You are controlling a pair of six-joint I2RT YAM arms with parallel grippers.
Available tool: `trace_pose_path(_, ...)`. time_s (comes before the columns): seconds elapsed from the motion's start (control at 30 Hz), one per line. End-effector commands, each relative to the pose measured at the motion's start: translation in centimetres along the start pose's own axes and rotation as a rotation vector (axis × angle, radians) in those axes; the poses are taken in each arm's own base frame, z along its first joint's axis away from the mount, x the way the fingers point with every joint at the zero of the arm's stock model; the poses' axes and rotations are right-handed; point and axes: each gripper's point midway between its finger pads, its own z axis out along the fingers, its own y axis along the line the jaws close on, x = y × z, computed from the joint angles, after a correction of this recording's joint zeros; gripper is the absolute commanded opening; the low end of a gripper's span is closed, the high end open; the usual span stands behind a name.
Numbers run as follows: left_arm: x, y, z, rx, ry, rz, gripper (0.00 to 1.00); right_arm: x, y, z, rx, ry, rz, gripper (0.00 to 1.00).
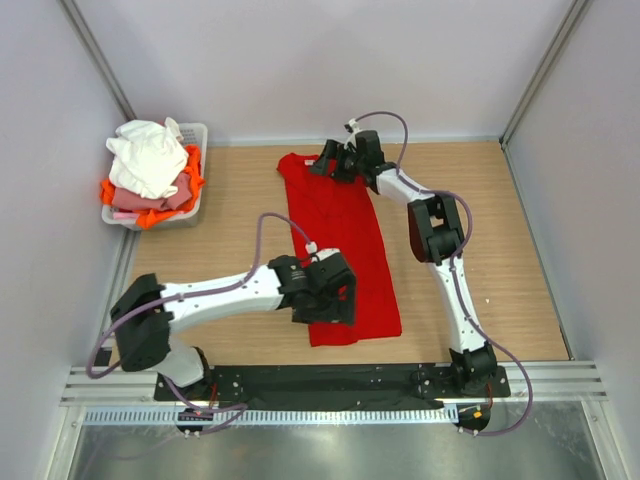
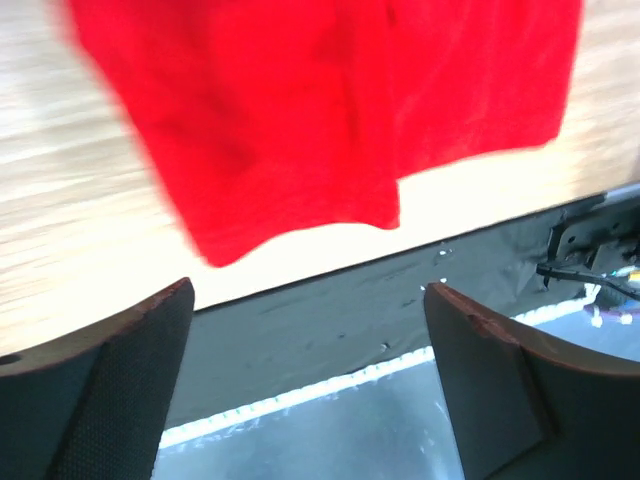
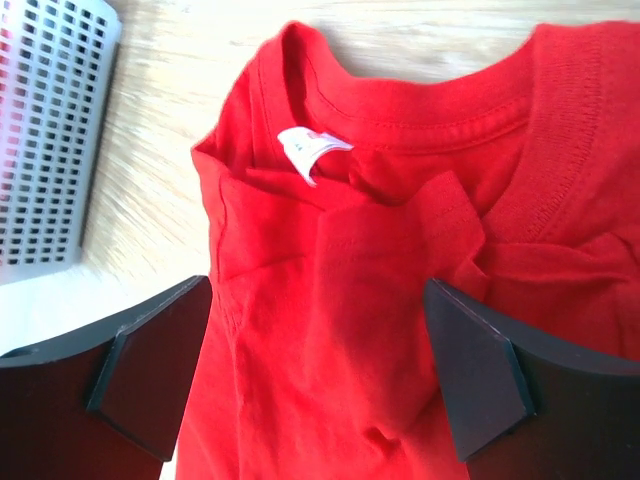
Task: Fold and stack the t-shirts
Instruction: Fold the tshirt
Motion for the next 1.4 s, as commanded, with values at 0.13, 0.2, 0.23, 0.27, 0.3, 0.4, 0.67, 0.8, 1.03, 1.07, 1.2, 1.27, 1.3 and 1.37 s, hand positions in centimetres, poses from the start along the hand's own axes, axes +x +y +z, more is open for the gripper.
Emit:
trace_pose_path(0.13,-5.7,6.8,-3.1,-0.267,-0.251,0.014,1.0,-5.7,1.5,-7.1,0.131,-0.227,-0.12,0.97)
trace_pose_path(0.2,-7.3,7.7,-2.6,-0.302,-0.28,0.007,1.0,-6.3,1.5,-6.6,0.136,-0.233,-0.119,0.97)
trace_pose_path(0.23,-7.6,7.8,-1.9,-0.314,-0.278,0.017,1.0,-6.2,1.8,-6.1,0.118,-0.222,-0.122,0.97)
trace_pose_path(0.27,-8.2,7.6,-1.6,-0.31,-0.297,0.021,0.99,-4.9,2.1,-5.3,0.123,-0.172,-0.121,0.96)
trace_pose_path(0.3,-8.6,7.5,-1.4,-0.311,-0.304,0.03,0.98,-5.1,1.8,-4.3,0.149,-0.167,-0.164,0.94)
trace_pose_path(0.4,-9.2,7.8,-0.9,-0.345,-0.31,0.043,0.98,-3.6,2.4,-3.2,0.227,-0.127,-0.228,0.93)
trace_pose_path(0.67,-9.6,9.1,-1.2,-0.36,-0.323,0.02,0.97,-1.7,-3.2,-1.9,0.497,-0.113,-0.103,0.91)
trace_pose_path(0.8,-8.7,10.6,-2.0,-0.383,-0.316,0.002,0.96,-2.6,-6.3,-2.8,0.598,-0.152,0.0,0.9)
trace_pose_path(1.03,-7.0,13.6,-3.7,-0.4,-0.355,-0.04,0.97,-3.2,-9.1,-3.8,0.649,-0.167,0.069,0.89)
trace_pose_path(1.07,-6.9,13.8,-3.8,-0.396,-0.365,-0.049,0.97,-3.1,-8.9,-3.5,0.624,-0.155,0.07,0.9)
trace_pose_path(1.2,-5.5,15.4,-2.6,-0.374,-0.384,-0.073,0.96,-4.5,-4.9,-2.5,0.478,-0.161,0.0,0.89)
trace_pose_path(1.27,-6.0,15.2,-2.2,-0.34,-0.427,-0.087,0.94,-5.0,-3.7,-2.8,0.464,-0.179,-0.048,0.89)
trace_pose_path(1.3,-6.1,15.2,-1.9,-0.334,-0.44,-0.089,0.94,-5.2,-2.6,-3.1,0.459,-0.186,-0.09,0.9)
trace_pose_path(1.37,-6.2,15.3,-1.0,-0.328,-0.469,-0.082,0.93,-6.4,-0.3,-4.5,0.443,-0.226,-0.142,0.9)
